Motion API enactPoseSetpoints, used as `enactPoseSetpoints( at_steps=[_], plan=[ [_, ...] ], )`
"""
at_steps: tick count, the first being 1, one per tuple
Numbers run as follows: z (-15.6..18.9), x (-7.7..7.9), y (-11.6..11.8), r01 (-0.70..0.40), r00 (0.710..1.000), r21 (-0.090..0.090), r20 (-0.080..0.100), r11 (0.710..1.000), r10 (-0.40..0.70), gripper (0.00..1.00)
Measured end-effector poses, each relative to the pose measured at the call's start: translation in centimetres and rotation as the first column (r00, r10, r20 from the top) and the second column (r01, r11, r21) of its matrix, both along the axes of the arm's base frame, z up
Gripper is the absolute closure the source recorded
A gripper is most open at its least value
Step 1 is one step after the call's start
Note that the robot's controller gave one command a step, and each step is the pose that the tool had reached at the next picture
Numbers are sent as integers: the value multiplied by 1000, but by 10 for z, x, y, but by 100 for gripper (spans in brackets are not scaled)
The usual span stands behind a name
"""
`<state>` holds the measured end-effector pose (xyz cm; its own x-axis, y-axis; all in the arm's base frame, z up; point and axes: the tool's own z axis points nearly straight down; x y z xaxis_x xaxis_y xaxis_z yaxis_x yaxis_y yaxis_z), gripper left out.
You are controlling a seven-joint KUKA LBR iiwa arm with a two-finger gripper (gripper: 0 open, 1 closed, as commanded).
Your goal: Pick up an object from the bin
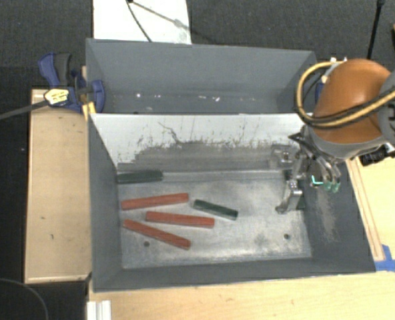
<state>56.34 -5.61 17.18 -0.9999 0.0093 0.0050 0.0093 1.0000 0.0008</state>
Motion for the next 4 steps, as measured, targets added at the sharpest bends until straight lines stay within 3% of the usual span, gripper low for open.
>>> enactPoseSetpoints(
  at_steps=[1, 2, 3, 4],
  plan=[
    [-106, 9, 50, -64, 998, 2, 0, 998, 64, 0],
    [-102, -24, 85, -126, 992, 1, 4, 992, 126, 0],
    [-101, -23, 83, -126, 992, 0, 7, 992, 126, 100],
    [62, -2, 55, -111, 994, -3, 17, 994, 111, 100]
  ],
)
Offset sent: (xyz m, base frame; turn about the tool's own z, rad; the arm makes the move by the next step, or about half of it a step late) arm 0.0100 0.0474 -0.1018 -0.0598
